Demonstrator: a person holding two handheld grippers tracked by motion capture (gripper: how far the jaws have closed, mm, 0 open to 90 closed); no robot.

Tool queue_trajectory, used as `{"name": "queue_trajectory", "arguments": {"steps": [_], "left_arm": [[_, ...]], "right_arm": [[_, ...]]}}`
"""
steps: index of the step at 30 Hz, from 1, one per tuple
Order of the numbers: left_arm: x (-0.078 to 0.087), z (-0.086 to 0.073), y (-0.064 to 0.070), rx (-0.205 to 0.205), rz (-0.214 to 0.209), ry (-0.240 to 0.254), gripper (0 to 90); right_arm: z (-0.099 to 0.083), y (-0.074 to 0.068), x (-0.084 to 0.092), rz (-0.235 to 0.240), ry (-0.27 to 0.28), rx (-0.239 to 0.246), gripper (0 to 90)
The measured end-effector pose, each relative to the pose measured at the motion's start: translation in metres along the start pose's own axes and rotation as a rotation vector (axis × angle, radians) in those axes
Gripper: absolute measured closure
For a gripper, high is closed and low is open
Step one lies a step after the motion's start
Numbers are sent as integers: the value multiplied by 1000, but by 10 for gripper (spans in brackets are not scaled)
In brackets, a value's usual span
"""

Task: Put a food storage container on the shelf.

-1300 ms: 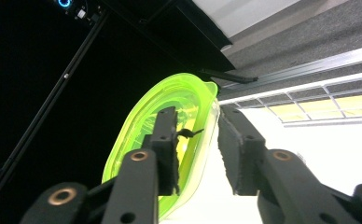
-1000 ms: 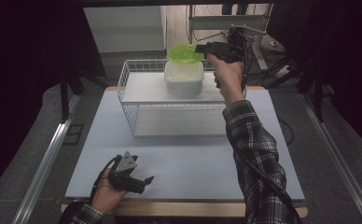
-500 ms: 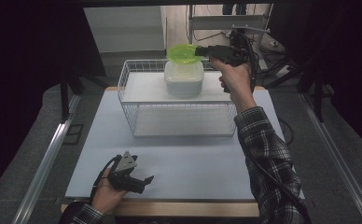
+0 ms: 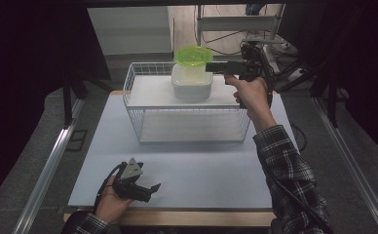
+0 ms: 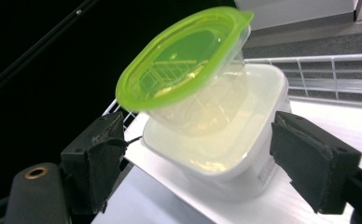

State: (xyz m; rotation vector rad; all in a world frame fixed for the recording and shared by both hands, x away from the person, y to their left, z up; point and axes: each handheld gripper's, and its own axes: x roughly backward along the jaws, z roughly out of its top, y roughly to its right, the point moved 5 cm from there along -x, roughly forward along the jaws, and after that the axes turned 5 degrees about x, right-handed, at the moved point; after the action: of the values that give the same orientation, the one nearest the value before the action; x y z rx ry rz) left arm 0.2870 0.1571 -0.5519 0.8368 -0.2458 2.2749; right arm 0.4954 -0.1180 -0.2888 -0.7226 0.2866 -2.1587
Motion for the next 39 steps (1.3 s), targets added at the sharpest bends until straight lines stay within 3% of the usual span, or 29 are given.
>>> {"name": "queue_trajectory", "arguments": {"steps": [16,25,39], "left_arm": [[0,1,-1,19,-14,19,21],[1,2,-2,48,-27,45,13],[3,3,-3,57,-32,72,9]], "right_arm": [[-47,-6,18,-3,-25,135,138],[-77,-10,22,-34,-40,234,115],[-115,-9,22,-69,-75,340,63]]}}
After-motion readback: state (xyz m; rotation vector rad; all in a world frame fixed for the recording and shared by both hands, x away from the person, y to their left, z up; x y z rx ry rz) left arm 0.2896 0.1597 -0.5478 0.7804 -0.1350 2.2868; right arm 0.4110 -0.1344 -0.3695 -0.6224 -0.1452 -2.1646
